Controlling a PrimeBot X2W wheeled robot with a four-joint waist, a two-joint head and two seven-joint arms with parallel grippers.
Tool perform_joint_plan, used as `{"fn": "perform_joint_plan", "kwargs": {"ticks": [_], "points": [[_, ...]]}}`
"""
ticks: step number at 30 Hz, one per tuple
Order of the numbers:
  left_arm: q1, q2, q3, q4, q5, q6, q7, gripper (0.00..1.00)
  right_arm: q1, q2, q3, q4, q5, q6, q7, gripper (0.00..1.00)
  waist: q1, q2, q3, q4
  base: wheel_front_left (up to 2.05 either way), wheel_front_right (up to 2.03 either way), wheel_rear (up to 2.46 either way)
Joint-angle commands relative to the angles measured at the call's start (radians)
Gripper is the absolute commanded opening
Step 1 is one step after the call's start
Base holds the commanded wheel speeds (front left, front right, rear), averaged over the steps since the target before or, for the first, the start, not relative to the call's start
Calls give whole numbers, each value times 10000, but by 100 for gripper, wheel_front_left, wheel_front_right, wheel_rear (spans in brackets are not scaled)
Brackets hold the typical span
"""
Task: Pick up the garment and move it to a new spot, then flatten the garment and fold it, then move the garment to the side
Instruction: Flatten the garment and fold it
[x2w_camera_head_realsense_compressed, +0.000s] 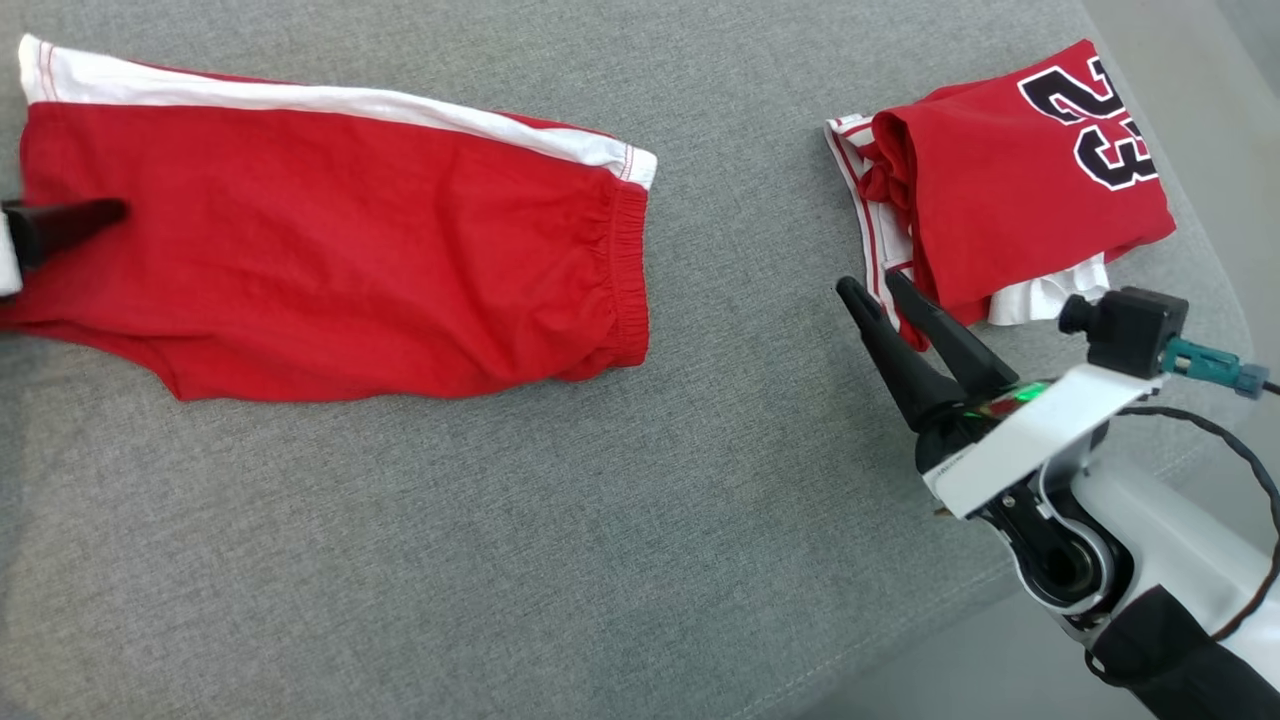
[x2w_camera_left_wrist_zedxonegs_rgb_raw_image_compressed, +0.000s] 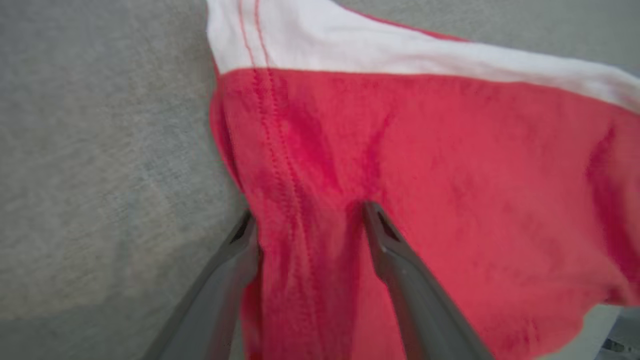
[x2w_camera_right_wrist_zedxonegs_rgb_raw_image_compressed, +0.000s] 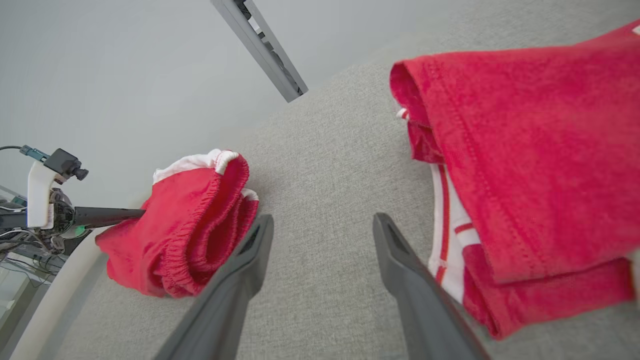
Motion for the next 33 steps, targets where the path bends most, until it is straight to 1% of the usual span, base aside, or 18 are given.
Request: {"fn": "perform_joint_plan", "kwargs": {"ticks": [1, 3, 4, 5, 6, 9, 13, 16, 22, 30, 33], "points": [[511, -203, -129, -235, -241, -61, 241, 100, 133, -93, -124, 2, -57, 2, -68, 100, 0, 0, -15, -18, 0, 0, 0], [571, -73, -58, -662, -550, -62, 523, 100, 328, -79, -250, -10, -87, 2, -65, 100, 0, 0, -43, -29, 0, 0, 0], [593, 12, -39, -779, -636, -53, 586, 75, 394, -58, -317, -38, -108, 2, -67, 100, 0, 0, -54, -34, 0, 0, 0], [581, 108, -38, -879, -629, -42, 584, 32, 448, -41, -367, -49, -130, 2, -69, 100, 0, 0, -60, -40, 0, 0, 0], [568, 173, -35, -967, -583, -40, 549, 0, 486, -14, -395, -63, -152, 2, -70, 100, 0, 0, -66, -44, 0, 0, 0], [639, 220, -15, -1085, -569, 1, 472, 0, 554, 78, -470, -66, -254, 2, -72, 100, 0, 0, -118, -20, 0, 0, 0], [756, 264, -26, -1024, -458, 166, 251, 0, 672, 128, -507, -20, -344, 2, -49, 100, 0, 0, -366, 187, 0, 0, 0], [1017, 109, -70, -992, -509, 199, 88, 0, 731, 51, -552, 48, -388, 2, 25, 100, 0, 0, -730, 463, 0, 0, 0], [1906, -120, -186, -1315, -854, 111, -131, 0, 1125, -143, -662, 160, -336, 2, 239, 100, 0, 0, -1566, 1123, 0, 0, 0], [3126, 36, -206, -1629, -1149, 126, -704, 0, 1772, -382, -936, 248, -254, 2, 547, 100, 0, 0, -2607, 1822, 0, 0, 0], [3547, -11, -174, -1665, -1275, 141, -973, 0, 2028, -442, -1061, 263, -235, 2, 665, 100, 0, 0, -2903, 2043, 0, 0, 0]]}}
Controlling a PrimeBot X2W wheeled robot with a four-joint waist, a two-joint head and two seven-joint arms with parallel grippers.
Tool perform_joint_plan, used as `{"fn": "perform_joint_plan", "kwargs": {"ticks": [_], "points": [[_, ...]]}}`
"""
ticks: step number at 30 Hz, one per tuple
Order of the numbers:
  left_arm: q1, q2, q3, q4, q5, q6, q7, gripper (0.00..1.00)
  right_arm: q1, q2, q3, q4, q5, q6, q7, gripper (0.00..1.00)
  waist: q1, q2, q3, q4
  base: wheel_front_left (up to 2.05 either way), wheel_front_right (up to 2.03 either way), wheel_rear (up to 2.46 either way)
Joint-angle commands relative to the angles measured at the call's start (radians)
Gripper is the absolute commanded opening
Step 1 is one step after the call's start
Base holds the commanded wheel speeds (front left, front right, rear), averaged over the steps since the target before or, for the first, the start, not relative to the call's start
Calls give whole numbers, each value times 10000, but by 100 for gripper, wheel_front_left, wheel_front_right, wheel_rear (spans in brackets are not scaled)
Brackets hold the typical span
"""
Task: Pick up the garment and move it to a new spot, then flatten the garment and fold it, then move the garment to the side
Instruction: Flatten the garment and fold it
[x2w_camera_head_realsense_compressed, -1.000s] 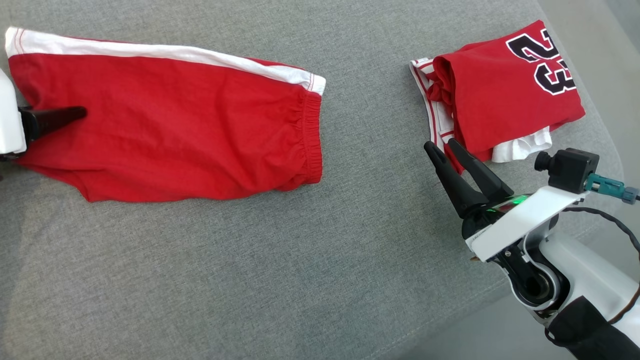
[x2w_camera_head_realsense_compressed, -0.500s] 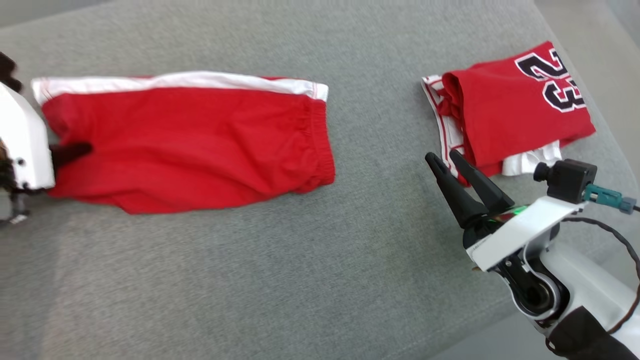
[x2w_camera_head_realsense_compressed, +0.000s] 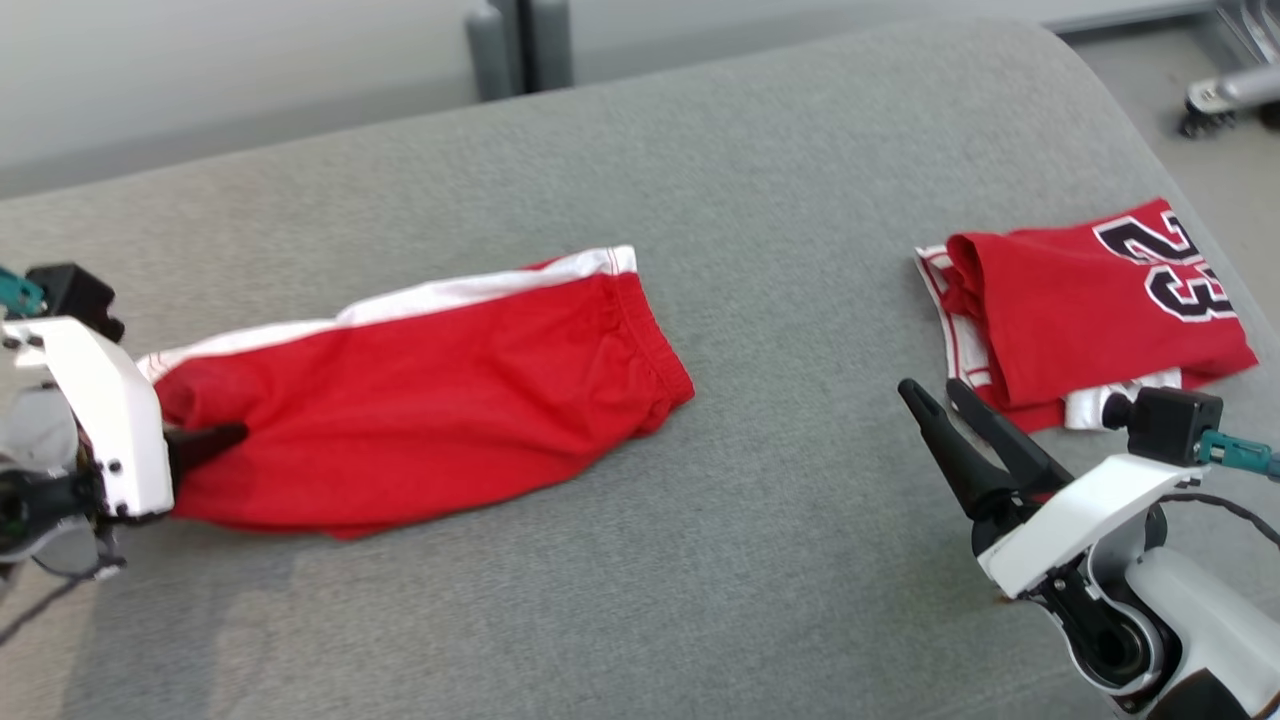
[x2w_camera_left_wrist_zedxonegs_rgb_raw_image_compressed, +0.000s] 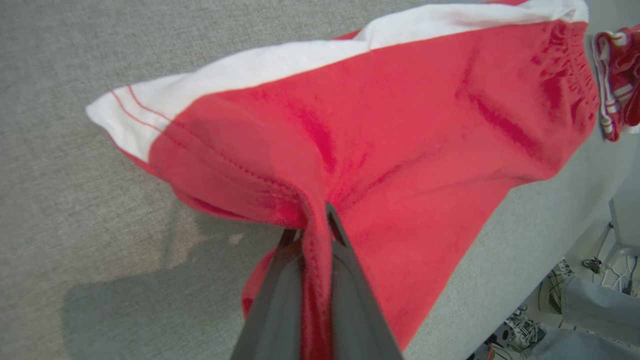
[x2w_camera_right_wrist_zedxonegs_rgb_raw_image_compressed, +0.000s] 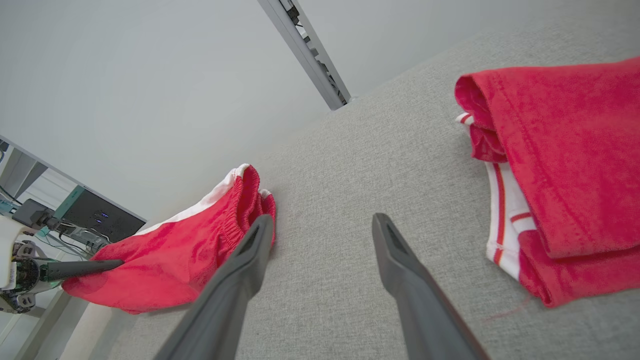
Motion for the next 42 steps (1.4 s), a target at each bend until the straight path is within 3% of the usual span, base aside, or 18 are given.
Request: {"fn": "perform_joint_plan", "kwargs": {"ticks": [1, 2, 3, 4, 13, 17, 26, 31, 33, 37, 42], "points": [[298, -43, 8, -9, -86, 18, -107, 0, 185, -48, -69, -16, 43, 2, 92, 100, 0, 0, -385, 358, 0, 0, 0], [488, -112, -14, 16, -88, 66, -291, 0, 301, -20, -122, -43, 14, 2, 190, 100, 0, 0, -496, 447, 0, 0, 0], [534, -145, -9, 57, -16, 111, -444, 32, 349, -6, -166, -53, -11, 2, 210, 100, 0, 0, -540, 485, 0, 0, 0], [599, -191, -25, 93, 44, 136, -555, 100, 393, 6, -201, -65, -40, 2, 273, 100, 0, 0, -575, 515, 0, 0, 0], [440, -200, 16, 318, 667, 85, -1628, 100, 667, 48, -538, -127, -353, 2, 498, 100, 0, 0, -948, 788, 0, 0, 0], [364, 91, 255, -27, 1281, 21, -2951, 100, 863, 56, -751, -207, -623, 2, 395, 100, 0, 0, -1220, 947, 0, 0, 0], [1881, 296, 1307, -1675, 2015, 1956, -7161, 100, 1415, 340, -2067, -162, -2400, 2, -522, 100, 0, 0, -1691, 1490, 0, 0, 0], [3100, 149, 1720, -3078, 2416, 3296, -8984, 100, 1704, 939, -3187, -31, -3880, 2, -648, 100, 0, 0, -1777, 1821, 0, 0, 0], [3594, -83, 2028, -3521, 2670, 3873, -9287, 100, 1742, 1186, -3641, 59, -4749, 2, -676, 100, 0, 0, -1805, 1926, 0, 0, 0], [4643, -838, 3256, -4398, 3578, 4524, -9403, 100, 2044, 1890, -4526, 267, -5966, 2, -698, 100, 0, 0, -1904, 2146, 0, 0, 0], [6301, -2025, 4839, -4987, 5240, 4509, -9404, 100, 2401, 2641, -5254, 365, -6826, 2, -709, 100, 0, 0, -2121, 2346, 0, 0, 0]]}}
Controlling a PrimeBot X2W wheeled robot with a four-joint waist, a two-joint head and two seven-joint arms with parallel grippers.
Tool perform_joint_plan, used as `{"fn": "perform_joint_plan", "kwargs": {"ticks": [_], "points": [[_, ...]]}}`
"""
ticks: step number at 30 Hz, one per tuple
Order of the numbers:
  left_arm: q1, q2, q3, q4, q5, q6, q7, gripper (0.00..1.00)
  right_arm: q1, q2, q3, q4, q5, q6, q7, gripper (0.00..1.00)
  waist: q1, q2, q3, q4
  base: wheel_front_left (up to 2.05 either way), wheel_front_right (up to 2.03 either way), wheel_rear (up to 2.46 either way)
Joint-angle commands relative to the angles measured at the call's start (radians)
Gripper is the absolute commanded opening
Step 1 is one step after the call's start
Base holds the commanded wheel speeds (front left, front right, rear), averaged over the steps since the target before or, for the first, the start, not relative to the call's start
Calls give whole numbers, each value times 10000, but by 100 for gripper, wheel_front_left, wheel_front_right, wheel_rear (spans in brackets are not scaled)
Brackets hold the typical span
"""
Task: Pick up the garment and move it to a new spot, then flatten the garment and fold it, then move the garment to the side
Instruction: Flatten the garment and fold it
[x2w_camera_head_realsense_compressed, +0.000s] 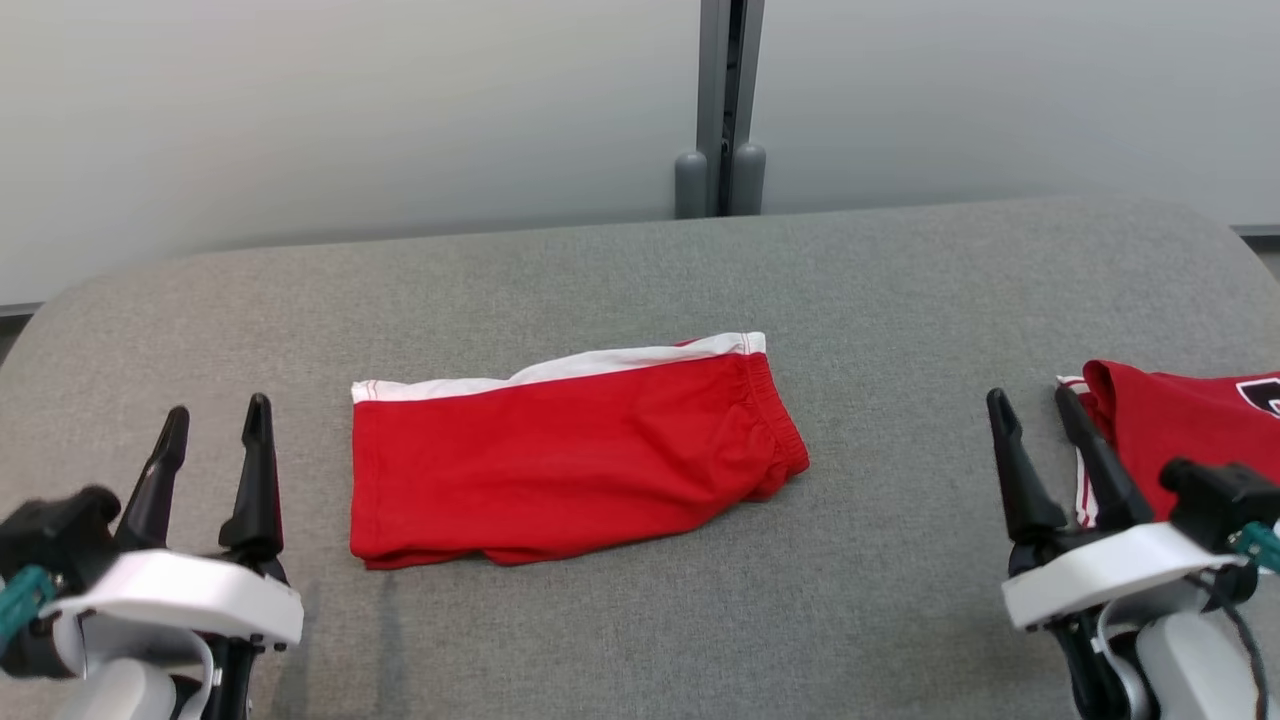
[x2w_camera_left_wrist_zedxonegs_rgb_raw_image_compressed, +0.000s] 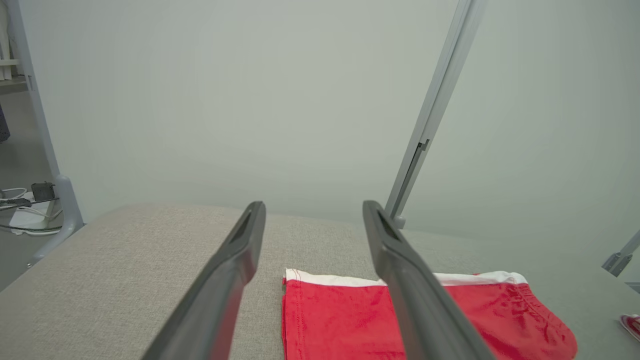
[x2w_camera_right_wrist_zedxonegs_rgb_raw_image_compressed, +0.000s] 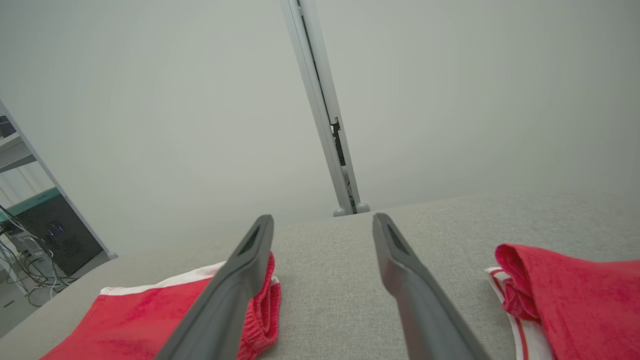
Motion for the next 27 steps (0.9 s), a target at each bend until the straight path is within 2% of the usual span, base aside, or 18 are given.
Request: {"fn": "perform_joint_plan", "kwargs": {"ticks": [1, 5, 11, 12, 22, 27], "points": [[496, -371, 595, -124, 595, -97, -36, 100, 281, 211, -105, 64, -221, 2, -62, 100, 0, -1, -182, 93, 0, 0, 0], [1555, -1250, 1437, -176, 1839, -385, -24, 100, 549, 448, -84, 186, -457, 2, -64, 100, 0, -1, -360, 176, 0, 0, 0], [2418, -2323, 1923, 474, 3340, -1078, -25, 100, 936, 545, -197, 267, -685, 2, -66, 100, 0, -1, -439, 249, 0, 0, 0], [2418, -2323, 1923, 474, 3340, -1078, -25, 100, 936, 545, -197, 267, -685, 2, -66, 100, 0, -1, -439, 249, 0, 0, 0], [2654, -3422, 2889, 1154, 4664, -2171, -26, 100, 830, 584, 47, 227, -965, 2, 161, 100, 0, -1, -465, 307, 0, 0, 0], [2519, -3735, 3201, 1316, 5004, -2562, -27, 100, 364, 648, 509, 364, -556, 2, 828, 100, 0, -1, -399, 379, 0, 0, 0]]}}
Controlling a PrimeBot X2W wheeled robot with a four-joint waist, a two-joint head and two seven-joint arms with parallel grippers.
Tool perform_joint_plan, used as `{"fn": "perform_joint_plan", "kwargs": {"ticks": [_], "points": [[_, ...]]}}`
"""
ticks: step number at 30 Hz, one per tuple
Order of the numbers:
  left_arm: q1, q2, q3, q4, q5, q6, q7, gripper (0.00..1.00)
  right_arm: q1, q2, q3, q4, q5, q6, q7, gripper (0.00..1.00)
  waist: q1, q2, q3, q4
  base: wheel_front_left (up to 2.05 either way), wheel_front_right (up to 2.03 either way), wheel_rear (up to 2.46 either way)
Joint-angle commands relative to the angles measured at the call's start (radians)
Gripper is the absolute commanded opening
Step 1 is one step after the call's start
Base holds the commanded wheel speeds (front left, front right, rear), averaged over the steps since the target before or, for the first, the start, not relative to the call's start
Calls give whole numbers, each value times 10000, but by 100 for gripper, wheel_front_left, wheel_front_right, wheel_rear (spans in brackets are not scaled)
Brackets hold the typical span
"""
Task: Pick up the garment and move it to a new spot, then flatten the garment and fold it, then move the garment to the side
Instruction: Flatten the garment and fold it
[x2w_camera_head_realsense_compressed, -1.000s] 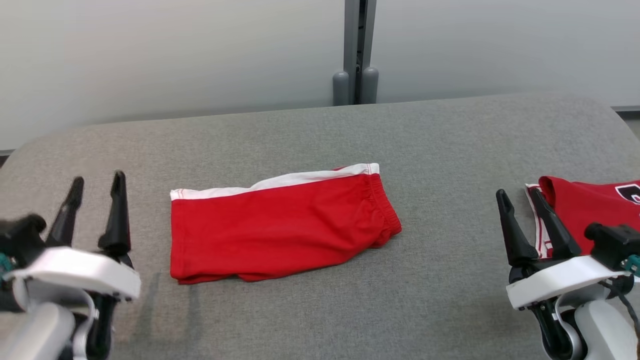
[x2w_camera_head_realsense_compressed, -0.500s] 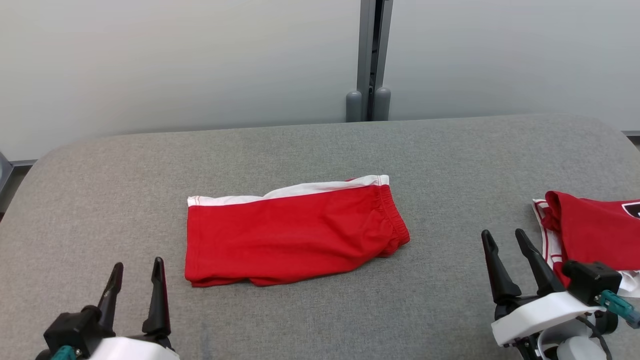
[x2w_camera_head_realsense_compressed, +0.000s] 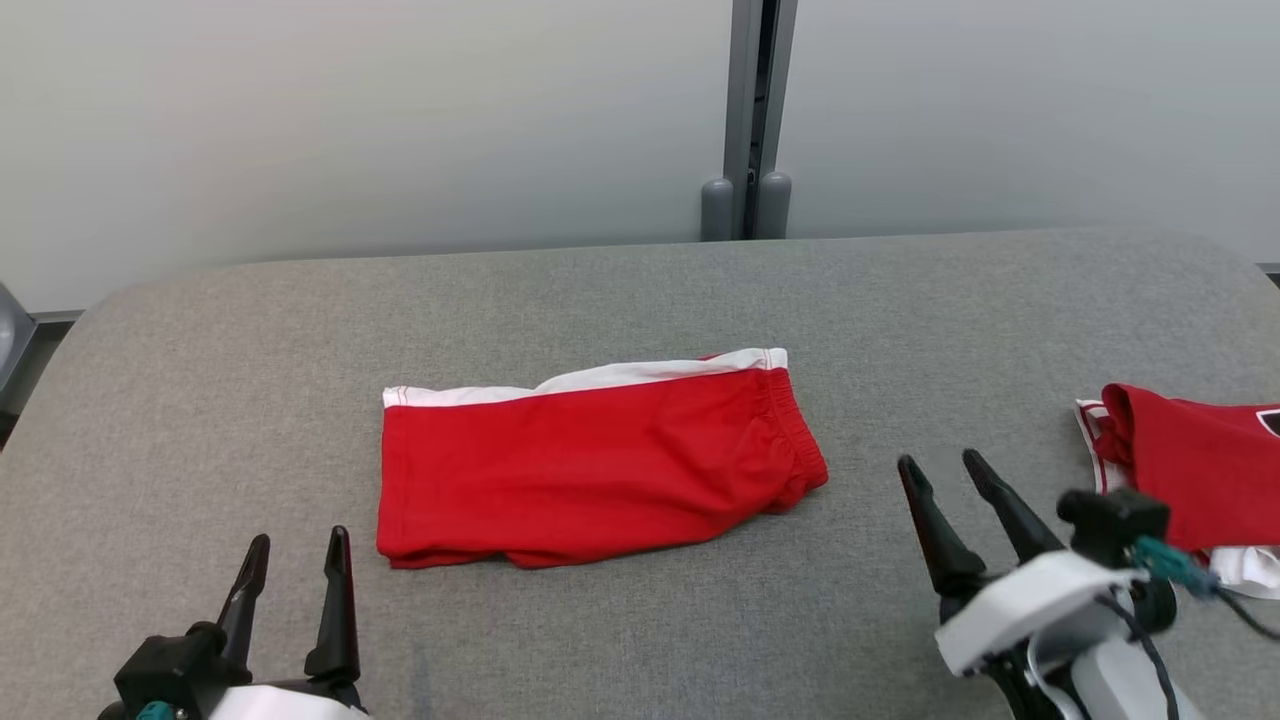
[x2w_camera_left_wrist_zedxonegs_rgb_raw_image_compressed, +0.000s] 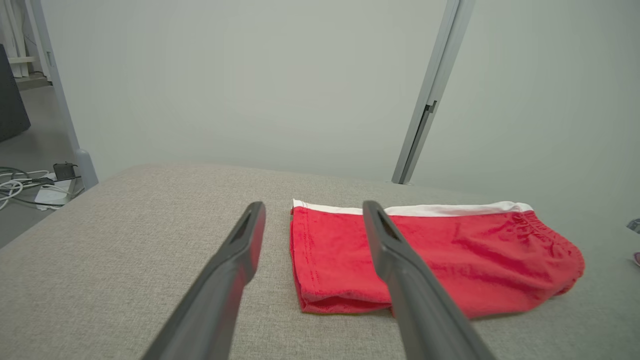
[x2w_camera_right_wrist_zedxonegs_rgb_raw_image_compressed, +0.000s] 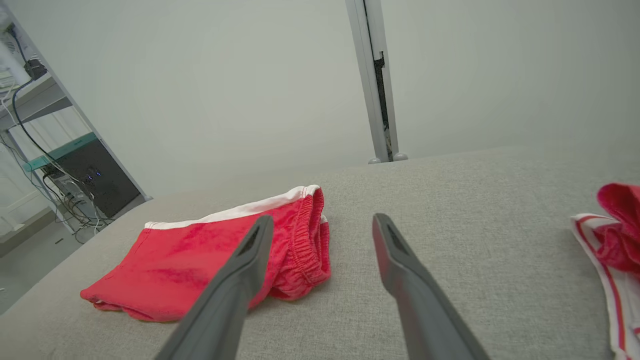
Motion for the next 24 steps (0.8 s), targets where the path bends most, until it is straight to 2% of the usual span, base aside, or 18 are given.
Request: {"fn": "perform_joint_plan", "kwargs": {"ticks": [1, 7, 16, 24], "points": [[-158, -39, 79, 42, 115, -113, -9, 100, -387, -95, 91, 94, 119, 2, 254, 100, 0, -1, 39, 23, 0, 0, 0], [-451, -416, 52, 280, 378, -497, -10, 100, -1809, -142, 491, 1310, 844, 2, 1390, 100, 0, -1, 211, 471, 0, 0, 0], [-889, -753, 51, 683, 603, -913, -10, 100, -3570, -198, 701, 3748, 2102, 2, 1936, 100, 0, -1, 705, 1546, 0, 0, 0], [-1294, -1017, 120, 1065, 725, -1256, -10, 100, -4686, -350, 792, 6217, 2481, 2, 2773, 100, 0, -1, 1175, 2313, 0, 0, 0]]}}
